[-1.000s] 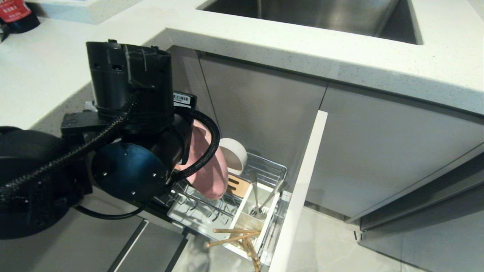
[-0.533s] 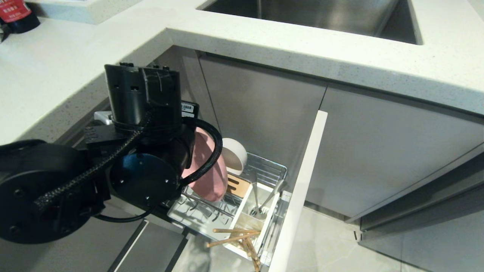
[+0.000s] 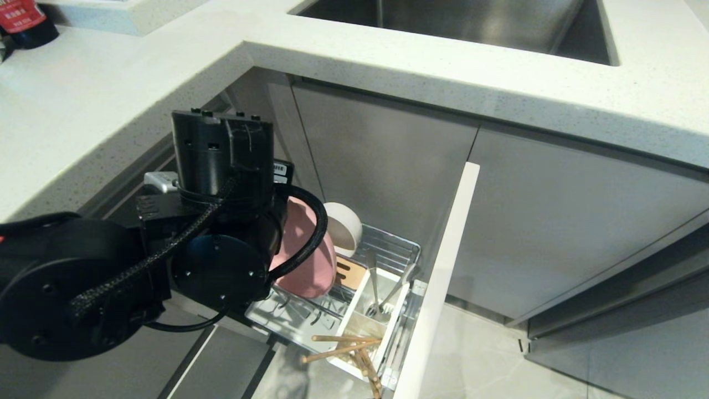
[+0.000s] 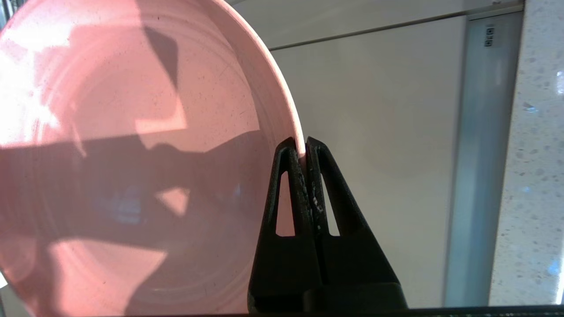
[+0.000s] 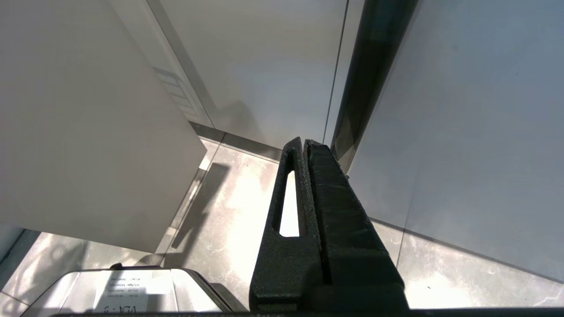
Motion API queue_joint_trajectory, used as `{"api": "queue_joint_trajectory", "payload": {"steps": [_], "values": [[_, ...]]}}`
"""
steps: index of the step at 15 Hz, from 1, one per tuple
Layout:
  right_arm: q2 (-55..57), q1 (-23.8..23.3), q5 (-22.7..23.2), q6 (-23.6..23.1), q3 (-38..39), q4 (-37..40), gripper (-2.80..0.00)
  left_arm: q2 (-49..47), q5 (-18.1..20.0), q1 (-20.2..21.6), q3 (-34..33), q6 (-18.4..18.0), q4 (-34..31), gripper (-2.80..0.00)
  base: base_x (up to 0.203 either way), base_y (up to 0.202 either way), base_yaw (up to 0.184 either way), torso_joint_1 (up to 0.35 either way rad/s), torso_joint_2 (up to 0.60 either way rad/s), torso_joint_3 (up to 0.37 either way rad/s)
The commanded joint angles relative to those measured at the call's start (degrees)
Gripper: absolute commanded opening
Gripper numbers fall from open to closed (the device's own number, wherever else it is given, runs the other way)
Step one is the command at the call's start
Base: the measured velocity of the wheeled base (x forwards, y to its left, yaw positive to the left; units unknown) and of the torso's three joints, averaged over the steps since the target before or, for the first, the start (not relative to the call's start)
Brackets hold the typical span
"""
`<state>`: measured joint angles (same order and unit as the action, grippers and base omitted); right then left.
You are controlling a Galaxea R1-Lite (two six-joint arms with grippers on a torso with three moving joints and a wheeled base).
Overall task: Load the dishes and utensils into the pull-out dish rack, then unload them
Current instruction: Pick up the plate and place it in the cupboard
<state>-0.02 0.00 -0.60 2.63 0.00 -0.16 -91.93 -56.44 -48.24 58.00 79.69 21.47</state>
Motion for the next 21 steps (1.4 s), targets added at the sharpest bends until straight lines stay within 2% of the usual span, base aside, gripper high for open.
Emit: {"api": "queue_joint_trajectory", "payload": {"steps": [1, 6, 8, 21], "values": [[0.0, 0.0, 0.0, 0.0, 0.0, 0.0, -2.80, 0.2, -0.4, 0.0, -0.5, 0.5, -0.1, -2.80, 0.000, 0.000, 0.000, 0.000, 0.00, 0.000], [0.0, 0.0, 0.0, 0.0, 0.0, 0.0, -2.80, 0.9, -0.6, -0.1, -2.7, 0.6, -0.4, -2.80, 0.000, 0.000, 0.000, 0.000, 0.00, 0.000], [0.0, 0.0, 0.0, 0.0, 0.0, 0.0, -2.80, 2.3, -0.3, -0.8, -4.7, 2.1, -0.4, -2.80, 0.000, 0.000, 0.000, 0.000, 0.00, 0.000], [0.0, 0.0, 0.0, 0.0, 0.0, 0.0, -2.80, 2.0, 1.7, -0.9, -9.1, 4.6, -0.2, -2.80, 0.000, 0.000, 0.000, 0.000, 0.00, 0.000]]}}
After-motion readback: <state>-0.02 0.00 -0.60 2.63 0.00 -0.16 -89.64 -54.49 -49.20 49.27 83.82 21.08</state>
